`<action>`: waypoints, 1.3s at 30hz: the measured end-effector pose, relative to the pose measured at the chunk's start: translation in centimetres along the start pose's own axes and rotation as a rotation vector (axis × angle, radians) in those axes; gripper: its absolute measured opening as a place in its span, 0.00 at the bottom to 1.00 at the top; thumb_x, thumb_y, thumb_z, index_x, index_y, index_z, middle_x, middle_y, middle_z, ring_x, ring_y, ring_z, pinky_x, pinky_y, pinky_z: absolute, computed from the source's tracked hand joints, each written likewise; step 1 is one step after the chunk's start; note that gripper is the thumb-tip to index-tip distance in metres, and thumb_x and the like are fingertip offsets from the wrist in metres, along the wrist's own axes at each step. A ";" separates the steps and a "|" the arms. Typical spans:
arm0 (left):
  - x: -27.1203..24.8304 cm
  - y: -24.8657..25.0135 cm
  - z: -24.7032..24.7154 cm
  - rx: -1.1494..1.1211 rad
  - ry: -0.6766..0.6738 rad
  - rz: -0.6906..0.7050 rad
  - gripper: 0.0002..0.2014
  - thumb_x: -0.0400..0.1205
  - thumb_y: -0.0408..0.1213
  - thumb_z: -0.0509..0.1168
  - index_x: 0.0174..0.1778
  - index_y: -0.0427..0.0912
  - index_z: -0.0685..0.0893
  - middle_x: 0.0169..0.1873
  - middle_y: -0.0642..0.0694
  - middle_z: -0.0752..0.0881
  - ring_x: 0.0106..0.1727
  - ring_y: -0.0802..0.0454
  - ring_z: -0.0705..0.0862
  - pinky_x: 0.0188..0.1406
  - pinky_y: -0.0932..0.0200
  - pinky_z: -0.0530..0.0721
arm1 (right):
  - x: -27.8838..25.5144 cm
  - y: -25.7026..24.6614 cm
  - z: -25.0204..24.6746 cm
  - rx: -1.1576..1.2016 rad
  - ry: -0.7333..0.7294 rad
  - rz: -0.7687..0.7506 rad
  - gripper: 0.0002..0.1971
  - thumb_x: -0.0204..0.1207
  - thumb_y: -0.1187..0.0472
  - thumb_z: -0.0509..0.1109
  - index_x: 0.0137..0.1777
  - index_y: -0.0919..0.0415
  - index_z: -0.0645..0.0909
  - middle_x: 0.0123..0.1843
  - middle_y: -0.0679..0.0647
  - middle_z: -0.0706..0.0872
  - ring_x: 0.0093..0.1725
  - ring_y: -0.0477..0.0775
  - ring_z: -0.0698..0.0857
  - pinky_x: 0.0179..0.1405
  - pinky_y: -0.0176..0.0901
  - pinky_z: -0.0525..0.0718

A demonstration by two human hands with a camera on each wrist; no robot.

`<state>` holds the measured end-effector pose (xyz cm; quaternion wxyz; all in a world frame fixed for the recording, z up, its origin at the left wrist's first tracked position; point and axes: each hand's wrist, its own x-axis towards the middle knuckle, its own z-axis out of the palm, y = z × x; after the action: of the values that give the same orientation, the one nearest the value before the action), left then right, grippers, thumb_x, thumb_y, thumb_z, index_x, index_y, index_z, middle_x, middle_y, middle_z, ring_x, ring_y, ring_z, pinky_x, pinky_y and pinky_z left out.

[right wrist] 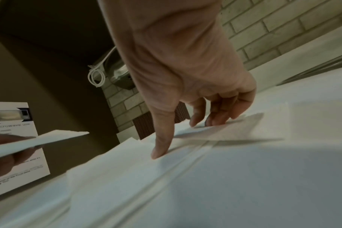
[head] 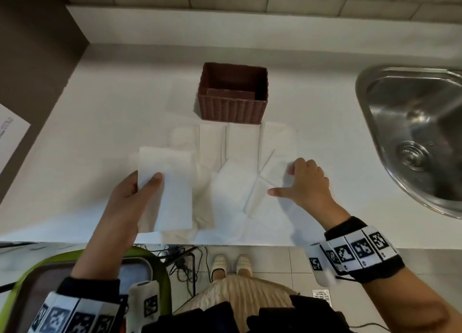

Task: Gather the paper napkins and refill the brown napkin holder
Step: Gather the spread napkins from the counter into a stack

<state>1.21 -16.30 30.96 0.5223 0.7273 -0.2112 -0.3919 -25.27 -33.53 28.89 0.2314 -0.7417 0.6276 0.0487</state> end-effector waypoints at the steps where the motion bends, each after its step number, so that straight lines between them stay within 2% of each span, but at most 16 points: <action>1: 0.0 -0.2 -0.2 -0.011 0.005 -0.002 0.08 0.85 0.39 0.65 0.53 0.44 0.89 0.45 0.47 0.92 0.46 0.49 0.88 0.52 0.50 0.83 | 0.1 -0.1 0.0 -0.005 0.021 0.013 0.46 0.55 0.37 0.81 0.69 0.58 0.69 0.64 0.60 0.74 0.65 0.64 0.74 0.61 0.54 0.73; 3: 0.0 -0.4 -0.5 -0.028 0.011 -0.003 0.07 0.85 0.38 0.65 0.53 0.45 0.88 0.44 0.49 0.91 0.45 0.51 0.87 0.48 0.54 0.82 | 0.5 -0.1 -0.2 -0.060 0.032 0.037 0.57 0.52 0.34 0.81 0.78 0.54 0.59 0.69 0.61 0.70 0.68 0.64 0.71 0.64 0.57 0.71; 5: 0.0 -0.6 -0.7 -0.030 0.004 -0.003 0.07 0.86 0.37 0.64 0.53 0.45 0.88 0.44 0.50 0.92 0.46 0.51 0.87 0.47 0.56 0.81 | 0.9 -0.1 -0.5 -0.106 0.000 0.040 0.58 0.51 0.31 0.80 0.79 0.53 0.58 0.70 0.59 0.72 0.71 0.64 0.69 0.64 0.57 0.70; 9: 0.1 -1.0 -1.0 -0.014 -0.006 -0.008 0.07 0.85 0.38 0.64 0.50 0.46 0.89 0.38 0.54 0.93 0.45 0.51 0.87 0.48 0.55 0.81 | 1.6 -0.2 -1.5 -0.126 -0.048 0.041 0.48 0.54 0.32 0.79 0.73 0.51 0.68 0.65 0.57 0.79 0.70 0.64 0.69 0.59 0.55 0.68; 12: 0.1 -1.2 -1.2 -0.018 -0.005 -0.033 0.08 0.85 0.39 0.65 0.52 0.46 0.89 0.44 0.49 0.94 0.51 0.45 0.88 0.56 0.45 0.83 | 1.8 -0.3 -2.1 -0.130 -0.097 0.043 0.42 0.61 0.35 0.77 0.73 0.54 0.72 0.66 0.59 0.78 0.71 0.65 0.70 0.64 0.56 0.70; 15: 0.2 -1.4 -1.3 -0.025 0.000 -0.060 0.08 0.85 0.40 0.65 0.54 0.47 0.89 0.50 0.43 0.92 0.54 0.40 0.88 0.61 0.38 0.82 | 1.6 0.1 -2.8 0.060 -0.095 -0.019 0.28 0.67 0.45 0.78 0.63 0.60 0.78 0.58 0.54 0.84 0.60 0.60 0.81 0.55 0.51 0.79; 17: 0.2 -1.4 -1.2 -0.033 0.001 -0.065 0.08 0.86 0.39 0.64 0.53 0.47 0.89 0.49 0.44 0.92 0.53 0.41 0.88 0.60 0.41 0.82 | 1.3 0.4 -3.3 0.221 -0.080 -0.071 0.23 0.68 0.51 0.79 0.58 0.60 0.79 0.54 0.53 0.85 0.52 0.57 0.82 0.44 0.46 0.79; 21: 0.3 -1.3 -1.0 -0.053 -0.010 -0.075 0.08 0.86 0.39 0.64 0.55 0.46 0.88 0.49 0.44 0.91 0.52 0.43 0.87 0.55 0.47 0.82 | 1.6 1.1 -3.8 0.278 -0.110 -0.169 0.19 0.69 0.51 0.78 0.57 0.58 0.83 0.54 0.52 0.88 0.54 0.56 0.84 0.50 0.46 0.78; 24: 0.2 -1.0 -0.6 -0.045 -0.038 -0.065 0.09 0.87 0.39 0.63 0.55 0.47 0.88 0.50 0.45 0.90 0.53 0.44 0.86 0.53 0.49 0.82 | 2.0 1.6 -4.5 0.300 -0.116 -0.214 0.15 0.74 0.51 0.74 0.49 0.63 0.85 0.46 0.57 0.90 0.47 0.57 0.86 0.44 0.45 0.77; 27: 0.1 -0.7 -0.1 -0.018 -0.069 -0.038 0.10 0.87 0.40 0.62 0.59 0.47 0.87 0.53 0.47 0.91 0.56 0.47 0.88 0.57 0.51 0.82 | 2.5 1.7 -5.0 0.201 -0.053 -0.253 0.14 0.76 0.53 0.72 0.41 0.65 0.80 0.34 0.55 0.80 0.38 0.54 0.77 0.35 0.41 0.68; 28: 0.1 -0.7 0.1 -0.004 -0.074 -0.031 0.10 0.87 0.41 0.62 0.60 0.48 0.87 0.53 0.47 0.92 0.56 0.48 0.88 0.59 0.50 0.82 | 2.4 1.7 -5.0 0.162 -0.050 -0.260 0.11 0.75 0.54 0.73 0.47 0.62 0.82 0.37 0.51 0.80 0.42 0.53 0.77 0.36 0.39 0.69; 29: 0.1 -0.6 0.1 0.013 -0.073 -0.022 0.10 0.86 0.43 0.63 0.59 0.49 0.87 0.53 0.47 0.92 0.57 0.46 0.88 0.61 0.46 0.83 | 2.6 1.5 -4.9 0.123 -0.068 -0.272 0.17 0.74 0.54 0.75 0.60 0.58 0.81 0.46 0.51 0.82 0.49 0.53 0.79 0.43 0.39 0.73; 31: -0.1 -0.5 0.3 0.050 -0.080 -0.010 0.13 0.82 0.51 0.65 0.57 0.50 0.87 0.54 0.45 0.91 0.60 0.40 0.87 0.65 0.36 0.80 | 2.7 1.5 -4.8 -0.021 -0.088 -0.354 0.38 0.69 0.51 0.78 0.78 0.45 0.66 0.67 0.54 0.76 0.66 0.58 0.75 0.61 0.50 0.74; 33: -0.3 -0.4 0.5 0.061 -0.084 -0.006 0.17 0.78 0.55 0.66 0.56 0.49 0.87 0.55 0.41 0.90 0.61 0.36 0.86 0.66 0.31 0.78 | 2.9 1.1 -5.0 -0.205 -0.073 -0.483 0.45 0.66 0.48 0.80 0.80 0.35 0.57 0.76 0.52 0.66 0.74 0.59 0.65 0.69 0.57 0.65; 35: -0.5 -0.4 0.8 0.055 -0.089 -0.010 0.14 0.82 0.51 0.66 0.57 0.47 0.86 0.56 0.39 0.90 0.62 0.36 0.86 0.66 0.34 0.79 | 3.3 0.9 -5.2 -0.340 -0.148 -0.614 0.45 0.64 0.49 0.81 0.78 0.32 0.60 0.78 0.48 0.61 0.76 0.57 0.59 0.72 0.56 0.59; 39: -0.9 -0.2 1.5 0.065 -0.103 -0.024 0.09 0.86 0.44 0.63 0.57 0.49 0.87 0.56 0.44 0.90 0.62 0.40 0.86 0.61 0.43 0.81 | 3.9 0.2 -4.4 -0.479 -0.259 -0.758 0.31 0.61 0.59 0.82 0.63 0.41 0.74 0.69 0.48 0.69 0.71 0.55 0.64 0.68 0.52 0.61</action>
<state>-0.51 -16.48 30.81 0.4823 0.7250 -0.2417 -0.4282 -25.64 -38.82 31.30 0.1315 -0.9391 0.2494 0.1964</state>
